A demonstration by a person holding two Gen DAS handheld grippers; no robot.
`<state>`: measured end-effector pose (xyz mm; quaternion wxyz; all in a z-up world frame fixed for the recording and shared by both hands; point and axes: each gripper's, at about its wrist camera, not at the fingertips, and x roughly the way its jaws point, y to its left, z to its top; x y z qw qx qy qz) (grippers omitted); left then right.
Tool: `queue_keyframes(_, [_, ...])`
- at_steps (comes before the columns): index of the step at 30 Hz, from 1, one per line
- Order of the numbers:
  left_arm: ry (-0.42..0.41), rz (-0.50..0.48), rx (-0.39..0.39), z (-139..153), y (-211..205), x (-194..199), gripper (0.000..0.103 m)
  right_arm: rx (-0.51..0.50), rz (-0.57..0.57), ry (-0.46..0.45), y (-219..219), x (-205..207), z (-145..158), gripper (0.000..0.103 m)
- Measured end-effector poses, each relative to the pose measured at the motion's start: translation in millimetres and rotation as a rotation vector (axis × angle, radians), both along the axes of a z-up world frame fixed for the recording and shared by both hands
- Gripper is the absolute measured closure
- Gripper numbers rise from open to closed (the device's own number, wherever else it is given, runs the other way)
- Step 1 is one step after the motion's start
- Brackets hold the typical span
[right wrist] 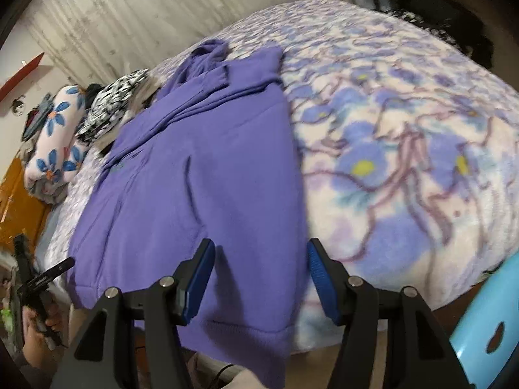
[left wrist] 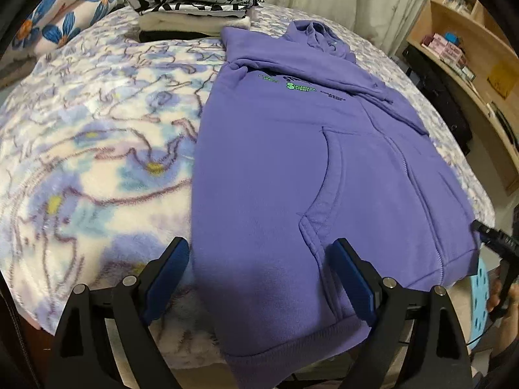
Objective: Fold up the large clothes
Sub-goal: 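Grasp the hoodie hem with the right tool while the left tool grasps the hem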
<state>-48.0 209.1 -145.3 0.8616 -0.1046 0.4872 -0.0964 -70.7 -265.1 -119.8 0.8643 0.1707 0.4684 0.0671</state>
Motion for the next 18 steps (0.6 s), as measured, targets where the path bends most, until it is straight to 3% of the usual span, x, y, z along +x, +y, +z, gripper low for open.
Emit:
queue_keyframes(8, [0.002,-0.012,-0.107,-2,13,-4,0.04,0.156,0.063,-0.021,0,-3,-6,0.054])
queue_keyframes(11, [0.015,-0.01,-0.144,-4,19,-4,0.041,0.153,0.059,0.004,-5,-2,-12,0.065])
queue_keyframes(18, [0.018,-0.039,-0.109,-9,12,-1,0.039,0.196,0.062,0.033,-15,-4,-24,0.067])
